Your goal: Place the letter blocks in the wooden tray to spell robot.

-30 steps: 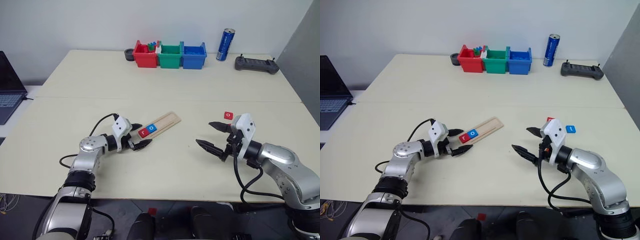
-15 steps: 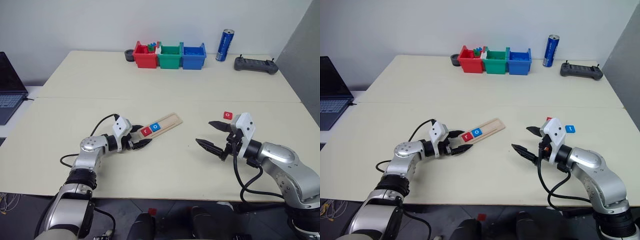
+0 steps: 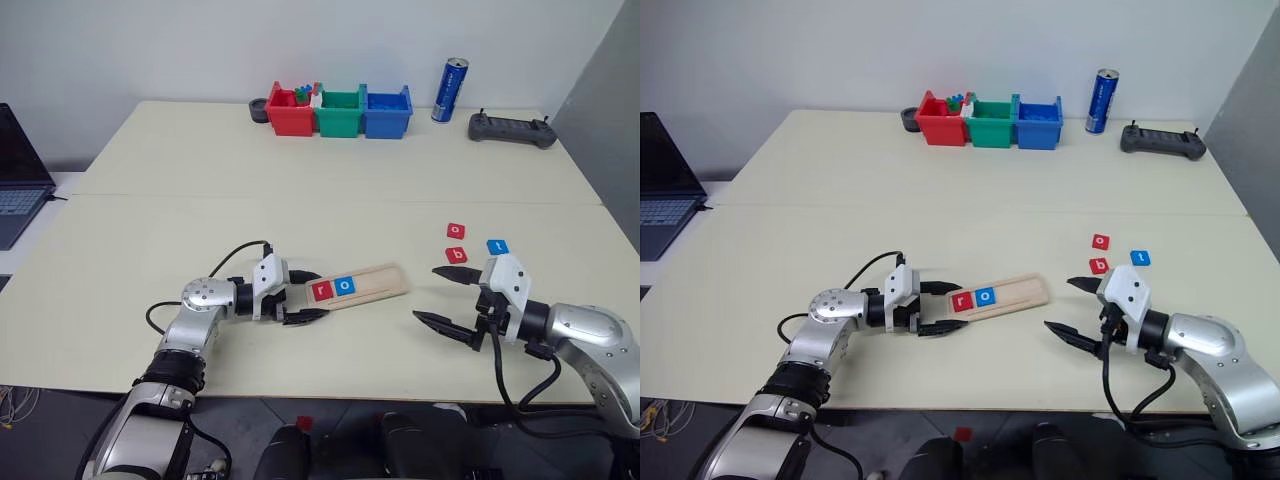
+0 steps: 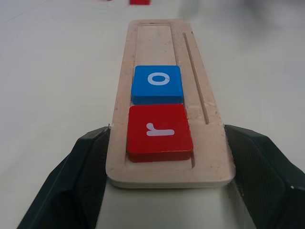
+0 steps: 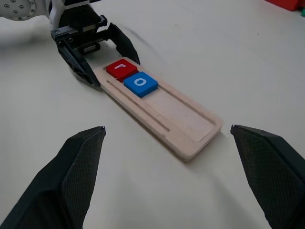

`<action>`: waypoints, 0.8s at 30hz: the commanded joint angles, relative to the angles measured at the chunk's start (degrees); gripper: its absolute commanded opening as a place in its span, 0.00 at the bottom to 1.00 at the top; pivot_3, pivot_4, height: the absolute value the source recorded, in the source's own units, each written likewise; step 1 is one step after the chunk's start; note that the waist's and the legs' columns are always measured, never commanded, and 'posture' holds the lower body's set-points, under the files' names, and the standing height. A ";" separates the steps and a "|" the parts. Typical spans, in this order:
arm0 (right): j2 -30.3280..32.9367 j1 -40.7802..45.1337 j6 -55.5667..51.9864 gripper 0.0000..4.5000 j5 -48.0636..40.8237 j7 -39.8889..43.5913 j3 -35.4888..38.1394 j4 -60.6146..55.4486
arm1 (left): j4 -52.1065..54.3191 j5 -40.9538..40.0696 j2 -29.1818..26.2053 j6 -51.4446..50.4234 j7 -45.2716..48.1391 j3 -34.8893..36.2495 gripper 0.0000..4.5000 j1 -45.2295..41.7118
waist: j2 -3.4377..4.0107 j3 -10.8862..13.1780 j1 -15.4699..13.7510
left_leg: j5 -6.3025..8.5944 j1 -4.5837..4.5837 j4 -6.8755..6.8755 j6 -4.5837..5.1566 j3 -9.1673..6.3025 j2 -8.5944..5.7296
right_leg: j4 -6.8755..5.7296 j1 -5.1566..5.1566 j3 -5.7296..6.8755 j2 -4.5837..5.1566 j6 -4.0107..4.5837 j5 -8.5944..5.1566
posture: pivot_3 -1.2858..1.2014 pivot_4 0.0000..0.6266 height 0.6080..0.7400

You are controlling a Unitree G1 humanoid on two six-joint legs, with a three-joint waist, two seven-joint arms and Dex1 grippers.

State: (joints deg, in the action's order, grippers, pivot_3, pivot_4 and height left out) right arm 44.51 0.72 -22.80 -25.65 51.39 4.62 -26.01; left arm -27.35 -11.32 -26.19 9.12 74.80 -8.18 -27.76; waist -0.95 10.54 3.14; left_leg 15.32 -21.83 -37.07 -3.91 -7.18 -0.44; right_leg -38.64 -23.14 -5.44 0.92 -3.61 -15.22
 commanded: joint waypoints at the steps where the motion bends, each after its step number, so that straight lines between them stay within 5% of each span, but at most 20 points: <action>1: 1.55 -0.58 4.11 1.00 0.30 3.62 1.63 -0.10 | 1.42 -0.79 0.18 0.83 2.33 -0.84 0.75 -0.67 | 0.00 0.00 0.17 | 0.00 0.01 0.00 0.00 0.02 0.00 | 0.00 0.00 -0.03 -0.01 0.00 0.00 | 0.52 0.24 1.00; 24: 1.85 -0.56 8.34 1.00 2.05 6.10 0.84 3.41 | -20.70 3.98 3.62 13.80 7.44 -2.30 0.75 -12.84 | -0.06 0.03 0.01 | 0.00 0.00 -0.03 0.00 0.03 -0.03 | -0.02 0.01 -0.06 -0.02 0.00 0.00 | 0.52 0.24 1.00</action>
State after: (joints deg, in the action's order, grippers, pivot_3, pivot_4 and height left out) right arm 46.39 -0.62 -14.58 -23.31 57.56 4.91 -21.84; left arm -47.70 -7.57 -23.10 21.57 82.01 -10.86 -39.38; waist -1.01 10.58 3.15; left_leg 15.32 -21.82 -37.10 -3.91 -7.15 -0.47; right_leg -38.65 -23.13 -5.50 0.90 -3.61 -15.22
